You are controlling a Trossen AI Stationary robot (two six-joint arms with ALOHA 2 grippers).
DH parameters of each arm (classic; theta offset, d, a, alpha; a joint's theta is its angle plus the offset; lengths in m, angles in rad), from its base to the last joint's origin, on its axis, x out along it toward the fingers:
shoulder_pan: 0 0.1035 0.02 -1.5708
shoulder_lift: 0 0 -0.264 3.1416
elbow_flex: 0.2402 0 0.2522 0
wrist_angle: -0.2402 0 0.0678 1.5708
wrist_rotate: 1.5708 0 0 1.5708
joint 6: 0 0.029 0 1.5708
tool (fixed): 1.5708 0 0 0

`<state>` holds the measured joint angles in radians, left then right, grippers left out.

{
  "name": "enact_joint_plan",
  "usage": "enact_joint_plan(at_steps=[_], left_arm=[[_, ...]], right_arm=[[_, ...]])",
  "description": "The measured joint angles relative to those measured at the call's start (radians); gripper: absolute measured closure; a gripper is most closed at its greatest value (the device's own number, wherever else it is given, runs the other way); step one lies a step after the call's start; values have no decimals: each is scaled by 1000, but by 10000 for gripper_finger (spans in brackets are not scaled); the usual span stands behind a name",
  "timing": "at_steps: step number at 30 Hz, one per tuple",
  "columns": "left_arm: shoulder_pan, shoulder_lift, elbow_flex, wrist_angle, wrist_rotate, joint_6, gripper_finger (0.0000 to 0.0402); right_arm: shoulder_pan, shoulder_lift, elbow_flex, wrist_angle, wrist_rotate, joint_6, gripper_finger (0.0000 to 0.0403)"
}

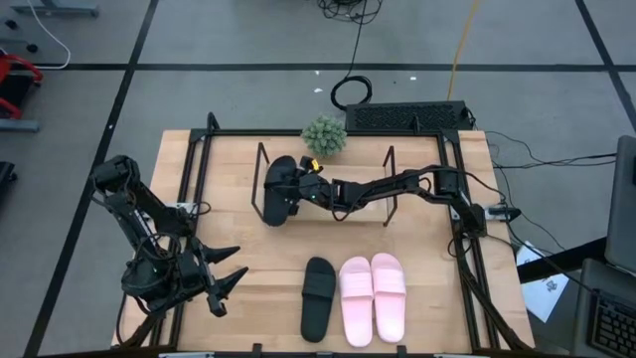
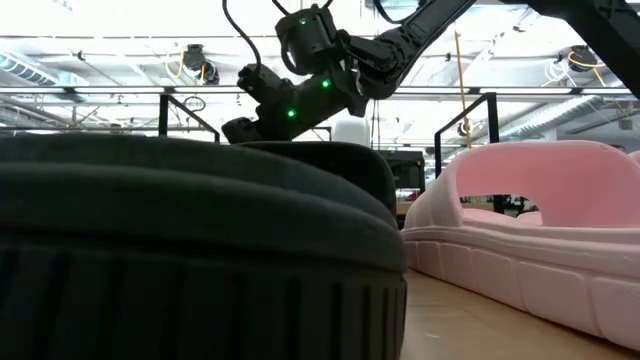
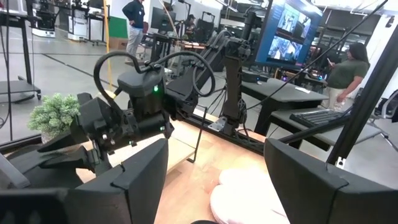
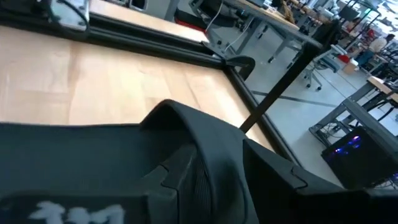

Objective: Pick and place slides into the shelf
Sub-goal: Put the left black slides on the shelf

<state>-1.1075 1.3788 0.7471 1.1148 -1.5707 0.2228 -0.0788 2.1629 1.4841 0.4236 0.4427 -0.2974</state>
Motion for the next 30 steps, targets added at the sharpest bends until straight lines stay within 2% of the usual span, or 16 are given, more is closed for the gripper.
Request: enact_joint_plan(at_steps=[8,17,30], left_arm=[[-1,0,0,-1,0,0,135],[-16,0,0,-5,0,-1,135],[-16,0,0,-22,0,-2,135]], right_arm=[[-4,76,64,-28,-18,3,282],[-2,80,122,-144,-8,-5,280],[27,80,123,-152,7,-18,227]])
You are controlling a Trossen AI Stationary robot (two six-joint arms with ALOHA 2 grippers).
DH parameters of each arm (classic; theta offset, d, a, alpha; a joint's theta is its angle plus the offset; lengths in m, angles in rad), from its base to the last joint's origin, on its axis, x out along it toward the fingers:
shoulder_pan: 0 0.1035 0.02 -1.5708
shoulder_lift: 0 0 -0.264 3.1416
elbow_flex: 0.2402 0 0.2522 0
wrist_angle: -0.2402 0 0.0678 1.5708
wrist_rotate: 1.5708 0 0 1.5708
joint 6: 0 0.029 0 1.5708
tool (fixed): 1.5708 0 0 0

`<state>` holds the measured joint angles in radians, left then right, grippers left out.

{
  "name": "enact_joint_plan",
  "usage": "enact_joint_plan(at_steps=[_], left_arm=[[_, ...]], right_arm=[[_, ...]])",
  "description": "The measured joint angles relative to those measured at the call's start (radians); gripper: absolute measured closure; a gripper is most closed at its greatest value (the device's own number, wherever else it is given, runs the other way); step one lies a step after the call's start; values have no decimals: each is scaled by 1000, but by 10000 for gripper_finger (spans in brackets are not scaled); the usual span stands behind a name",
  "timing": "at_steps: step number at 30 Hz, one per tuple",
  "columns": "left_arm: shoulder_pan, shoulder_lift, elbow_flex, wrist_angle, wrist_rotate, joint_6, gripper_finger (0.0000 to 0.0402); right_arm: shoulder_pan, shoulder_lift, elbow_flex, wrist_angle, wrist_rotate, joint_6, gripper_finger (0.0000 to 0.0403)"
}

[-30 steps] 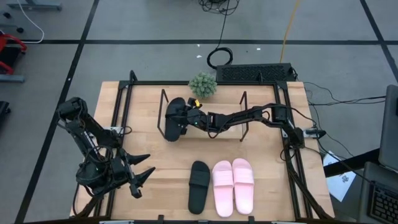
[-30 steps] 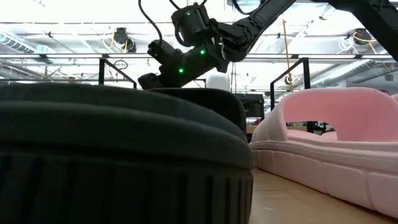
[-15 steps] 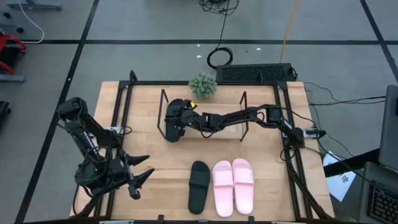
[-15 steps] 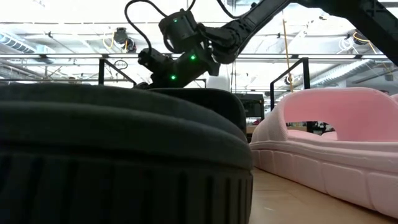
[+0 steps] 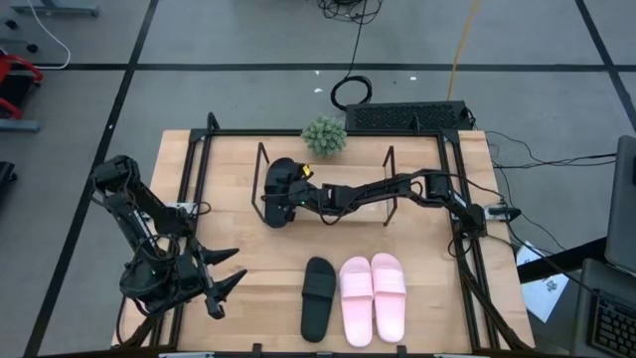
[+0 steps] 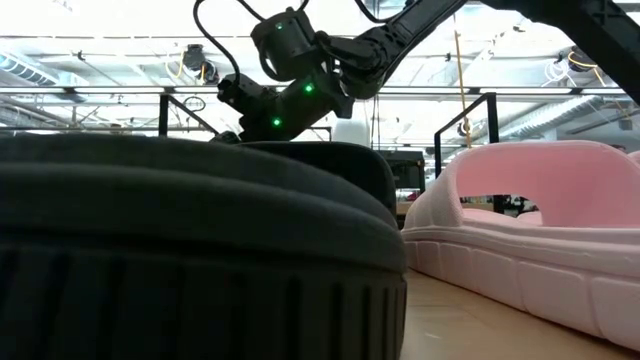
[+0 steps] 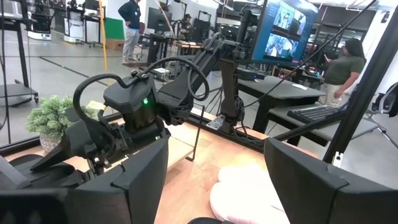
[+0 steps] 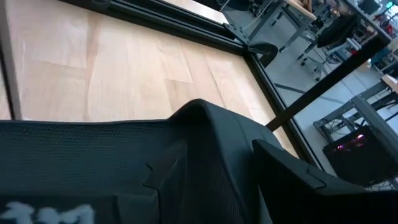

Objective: Pick and place slides into the shelf
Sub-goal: Put the left black slides on the shelf, then put the black slides on the shelf

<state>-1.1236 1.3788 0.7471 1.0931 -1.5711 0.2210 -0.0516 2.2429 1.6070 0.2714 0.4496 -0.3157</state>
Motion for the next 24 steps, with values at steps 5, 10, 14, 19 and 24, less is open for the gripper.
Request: enact_joint_plan(at_steps=[5,10,14,19,24], left_arm=[[0,0,0,-1,0,-2,135],[0,0,0,-1,0,-2,135],[-1,0,0,-2,0,-2,135],[-1,0,0,-26,0,-6,135],[-1,0,0,-46,0,-25,135]], right_arm=[[8,-6,0,14,-3,-19,217],[9,-19,-1,13,-5,-33,215],[8,-24,0,16,-5,-33,215],[15,-28,0,12,-5,-42,215],[65,-101,-1,-22,23,-135,215]])
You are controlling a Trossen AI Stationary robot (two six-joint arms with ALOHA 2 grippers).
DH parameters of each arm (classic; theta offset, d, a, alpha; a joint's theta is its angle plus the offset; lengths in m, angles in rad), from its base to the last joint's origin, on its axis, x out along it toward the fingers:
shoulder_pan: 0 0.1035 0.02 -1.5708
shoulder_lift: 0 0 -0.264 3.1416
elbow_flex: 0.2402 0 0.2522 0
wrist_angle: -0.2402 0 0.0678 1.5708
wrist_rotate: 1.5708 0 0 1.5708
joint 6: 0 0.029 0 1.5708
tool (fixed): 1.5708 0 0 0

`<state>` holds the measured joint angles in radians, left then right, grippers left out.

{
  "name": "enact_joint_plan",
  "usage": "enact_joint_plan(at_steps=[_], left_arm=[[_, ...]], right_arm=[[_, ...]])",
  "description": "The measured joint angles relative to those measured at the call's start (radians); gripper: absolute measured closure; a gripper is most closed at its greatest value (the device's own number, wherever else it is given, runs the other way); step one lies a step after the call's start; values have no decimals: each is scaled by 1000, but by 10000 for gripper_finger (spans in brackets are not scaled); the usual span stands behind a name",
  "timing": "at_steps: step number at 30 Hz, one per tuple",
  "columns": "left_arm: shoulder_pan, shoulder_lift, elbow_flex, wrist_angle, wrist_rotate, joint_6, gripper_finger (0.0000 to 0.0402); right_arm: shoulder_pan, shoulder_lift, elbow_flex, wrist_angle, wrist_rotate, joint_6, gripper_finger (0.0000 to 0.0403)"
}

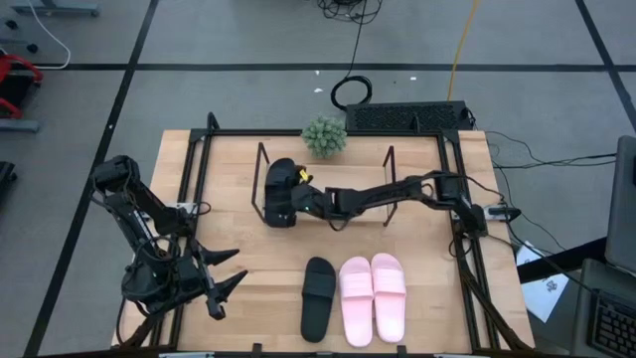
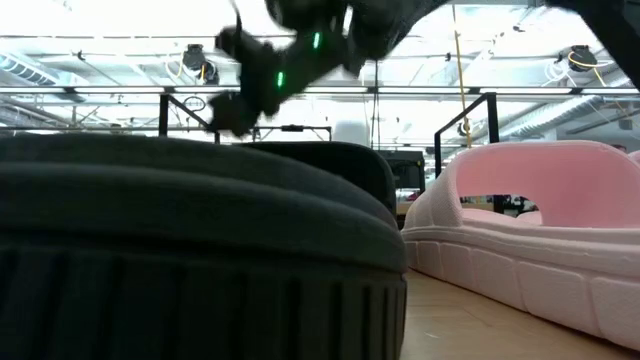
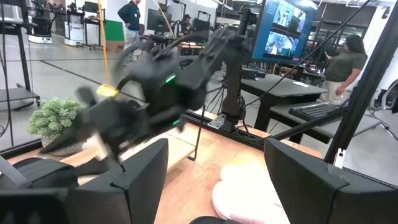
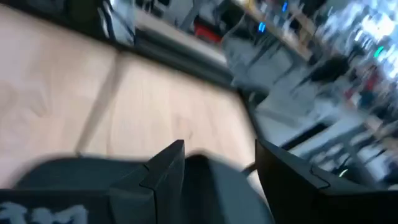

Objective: Pick and place slides into the shelf
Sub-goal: Put the black slides on the shelf

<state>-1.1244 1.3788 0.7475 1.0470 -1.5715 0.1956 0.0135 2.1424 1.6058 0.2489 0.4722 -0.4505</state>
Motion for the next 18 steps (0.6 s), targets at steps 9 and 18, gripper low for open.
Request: enact_joint_plan(at_steps=[9,18], left_arm=[[8,1,0,-39,2,-30,135],[151,46,0,-365,300,-537,135]], right_arm=[[169,-257,0,-351,340,-216,215],[270,-525,0,-696,391,-13,215]])
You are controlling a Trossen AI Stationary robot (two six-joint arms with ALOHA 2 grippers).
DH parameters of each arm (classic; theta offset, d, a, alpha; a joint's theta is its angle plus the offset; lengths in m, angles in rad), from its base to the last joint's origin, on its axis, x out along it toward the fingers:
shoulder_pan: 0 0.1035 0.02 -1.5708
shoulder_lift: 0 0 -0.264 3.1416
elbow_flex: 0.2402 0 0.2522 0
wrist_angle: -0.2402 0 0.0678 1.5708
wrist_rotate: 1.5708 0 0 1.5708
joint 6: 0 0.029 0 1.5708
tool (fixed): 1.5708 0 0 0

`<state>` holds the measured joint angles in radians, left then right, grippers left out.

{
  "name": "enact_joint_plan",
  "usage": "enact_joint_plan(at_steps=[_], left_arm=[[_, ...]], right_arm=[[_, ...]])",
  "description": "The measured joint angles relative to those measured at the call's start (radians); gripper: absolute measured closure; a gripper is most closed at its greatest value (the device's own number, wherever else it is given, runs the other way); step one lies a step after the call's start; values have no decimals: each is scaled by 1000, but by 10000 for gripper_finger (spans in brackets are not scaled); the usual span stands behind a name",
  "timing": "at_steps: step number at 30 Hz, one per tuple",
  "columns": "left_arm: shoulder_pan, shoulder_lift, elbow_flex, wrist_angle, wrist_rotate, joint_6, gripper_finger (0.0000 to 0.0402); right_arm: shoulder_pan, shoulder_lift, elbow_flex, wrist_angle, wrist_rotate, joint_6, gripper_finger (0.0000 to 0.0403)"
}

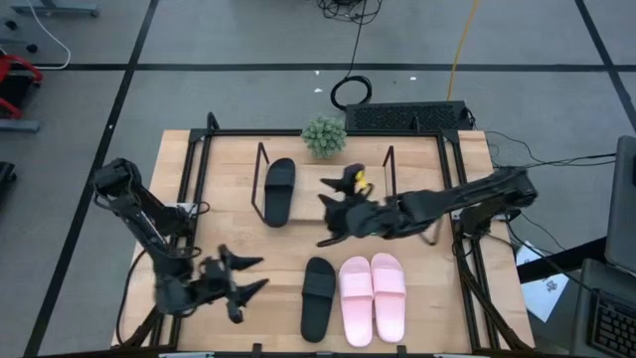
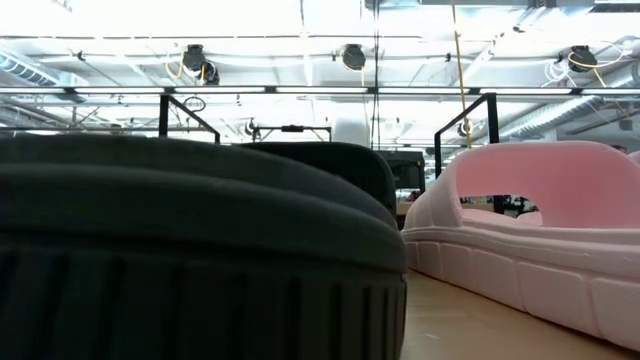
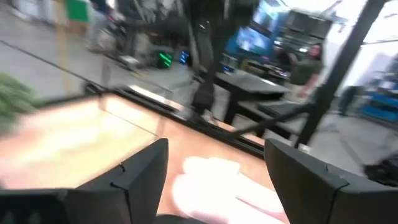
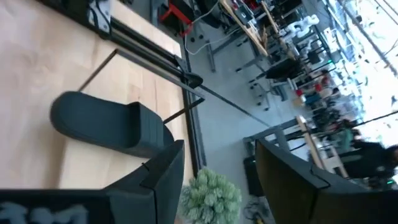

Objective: Pick and place slides into the shelf
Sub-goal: Put the black slides on the shelf

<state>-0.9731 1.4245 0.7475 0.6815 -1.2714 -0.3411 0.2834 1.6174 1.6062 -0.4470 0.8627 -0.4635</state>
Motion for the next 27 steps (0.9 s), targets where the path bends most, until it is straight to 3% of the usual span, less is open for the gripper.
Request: enact_joint_plan(at_steps=[3,6,12,20,24,27], left_arm=[[59,60,5,0,126,-83,135],[82,136,52,0,187,-90,135],[68,346,289,-93,237,-31,135],[77,588,680,-689,215,-94,135],[96,639,770,-966,205,-264,135],[113,650,774,-1078,249,-445,135]], right_arm=[[20,-58,0,-65,-4,62,215],[34,-91,0,-112,-44,110,215],[56,-119,0,-192,-141,179,216],[59,-120,0,-215,-159,190,216],[57,-120,0,-216,-159,190,216],[57,-120,0,-217,-159,197,216]])
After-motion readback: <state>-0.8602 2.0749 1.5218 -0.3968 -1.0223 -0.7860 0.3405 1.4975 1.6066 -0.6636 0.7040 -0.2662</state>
